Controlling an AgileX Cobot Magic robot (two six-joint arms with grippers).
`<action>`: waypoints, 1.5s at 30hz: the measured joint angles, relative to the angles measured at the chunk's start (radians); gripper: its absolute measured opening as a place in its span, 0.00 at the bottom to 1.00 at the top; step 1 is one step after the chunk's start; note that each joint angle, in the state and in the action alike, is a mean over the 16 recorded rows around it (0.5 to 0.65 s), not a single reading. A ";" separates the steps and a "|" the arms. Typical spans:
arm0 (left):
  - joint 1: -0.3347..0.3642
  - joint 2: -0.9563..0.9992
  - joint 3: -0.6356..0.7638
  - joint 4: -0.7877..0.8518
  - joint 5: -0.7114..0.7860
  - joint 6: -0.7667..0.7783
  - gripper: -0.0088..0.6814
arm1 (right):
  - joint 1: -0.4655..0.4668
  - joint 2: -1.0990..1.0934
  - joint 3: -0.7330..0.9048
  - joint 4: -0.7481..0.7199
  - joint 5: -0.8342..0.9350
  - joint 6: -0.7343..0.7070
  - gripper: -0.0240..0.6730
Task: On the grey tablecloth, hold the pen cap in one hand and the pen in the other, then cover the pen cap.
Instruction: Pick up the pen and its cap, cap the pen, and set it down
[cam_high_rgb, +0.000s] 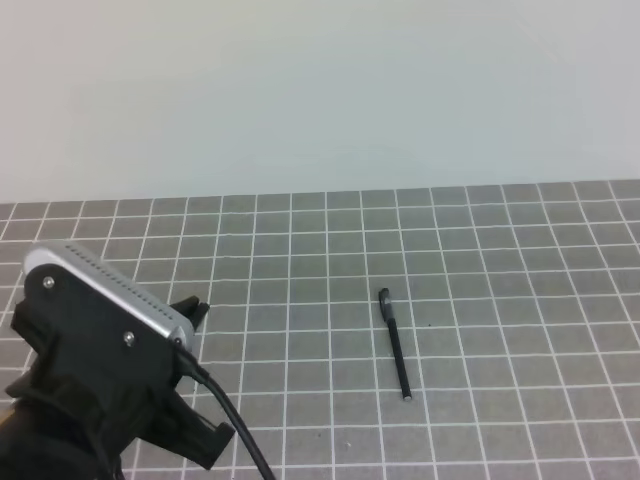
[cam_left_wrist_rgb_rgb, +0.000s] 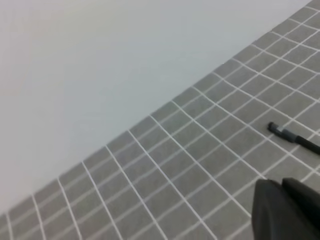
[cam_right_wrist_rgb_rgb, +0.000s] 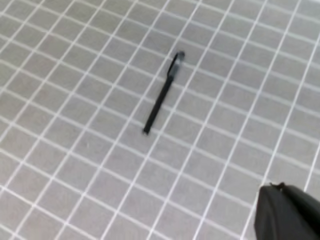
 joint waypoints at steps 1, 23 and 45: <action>0.000 0.000 0.000 -0.010 0.000 0.001 0.01 | 0.000 -0.039 0.040 -0.004 -0.009 0.004 0.04; 0.000 0.000 0.001 -0.110 0.002 0.021 0.01 | 0.000 -0.418 0.467 -0.012 0.046 0.036 0.03; 0.000 0.000 0.001 -0.101 0.019 0.023 0.01 | -0.348 -0.816 0.783 -0.053 -0.304 -0.032 0.03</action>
